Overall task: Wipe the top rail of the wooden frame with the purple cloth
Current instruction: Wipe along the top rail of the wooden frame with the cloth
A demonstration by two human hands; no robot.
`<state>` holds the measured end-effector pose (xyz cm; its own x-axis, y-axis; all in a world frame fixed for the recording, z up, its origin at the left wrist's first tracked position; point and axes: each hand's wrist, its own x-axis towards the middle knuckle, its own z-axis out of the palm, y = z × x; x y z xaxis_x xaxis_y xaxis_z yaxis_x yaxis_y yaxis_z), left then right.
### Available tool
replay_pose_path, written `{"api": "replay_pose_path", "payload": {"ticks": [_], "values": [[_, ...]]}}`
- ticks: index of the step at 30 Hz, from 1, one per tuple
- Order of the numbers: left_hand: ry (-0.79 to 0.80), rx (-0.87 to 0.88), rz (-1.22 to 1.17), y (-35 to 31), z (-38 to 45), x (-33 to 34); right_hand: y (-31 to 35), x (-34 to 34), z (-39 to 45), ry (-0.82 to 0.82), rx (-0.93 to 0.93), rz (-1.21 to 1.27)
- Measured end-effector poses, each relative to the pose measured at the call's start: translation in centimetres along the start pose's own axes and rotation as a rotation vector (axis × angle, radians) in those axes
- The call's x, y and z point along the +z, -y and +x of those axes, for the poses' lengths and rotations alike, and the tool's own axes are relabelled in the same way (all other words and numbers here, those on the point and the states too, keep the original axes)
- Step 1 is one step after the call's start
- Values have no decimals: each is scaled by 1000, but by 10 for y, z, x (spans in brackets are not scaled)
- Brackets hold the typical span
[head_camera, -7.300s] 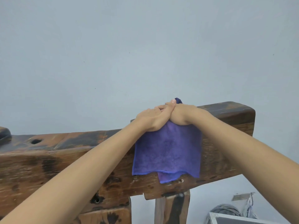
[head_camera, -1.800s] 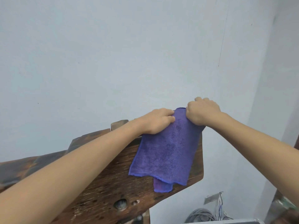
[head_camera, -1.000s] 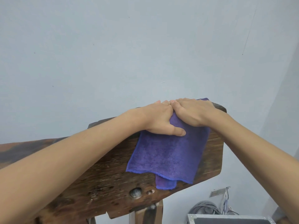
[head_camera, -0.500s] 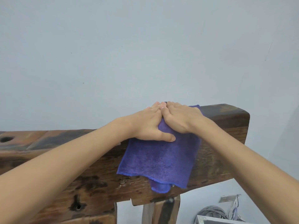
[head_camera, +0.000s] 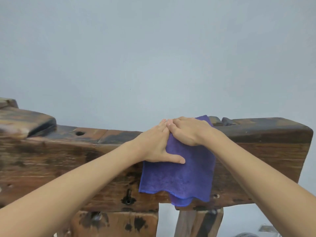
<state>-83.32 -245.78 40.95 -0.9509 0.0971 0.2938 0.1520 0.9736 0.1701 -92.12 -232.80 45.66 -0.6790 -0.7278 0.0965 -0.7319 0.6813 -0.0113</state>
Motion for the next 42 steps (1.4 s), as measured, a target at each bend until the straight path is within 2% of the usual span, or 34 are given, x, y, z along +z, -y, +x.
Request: {"api": "replay_pose_path", "payload": {"ticks": [6, 15, 20, 26, 42], "values": [[149, -66, 190, 5, -10, -12, 39, 1, 8, 114, 25, -90], [138, -47, 312, 35, -48, -27, 73, 23, 14, 95, 12, -189], [138, -66, 313, 44, -59, -34, 85, 32, 16, 37, 3, -121], [123, -81, 330, 65, -77, -38, 104, 43, 16, -6, -50, 146], [136, -111, 355, 129, -135, -69, 196, 49, 52, 23, -129, 204]]}}
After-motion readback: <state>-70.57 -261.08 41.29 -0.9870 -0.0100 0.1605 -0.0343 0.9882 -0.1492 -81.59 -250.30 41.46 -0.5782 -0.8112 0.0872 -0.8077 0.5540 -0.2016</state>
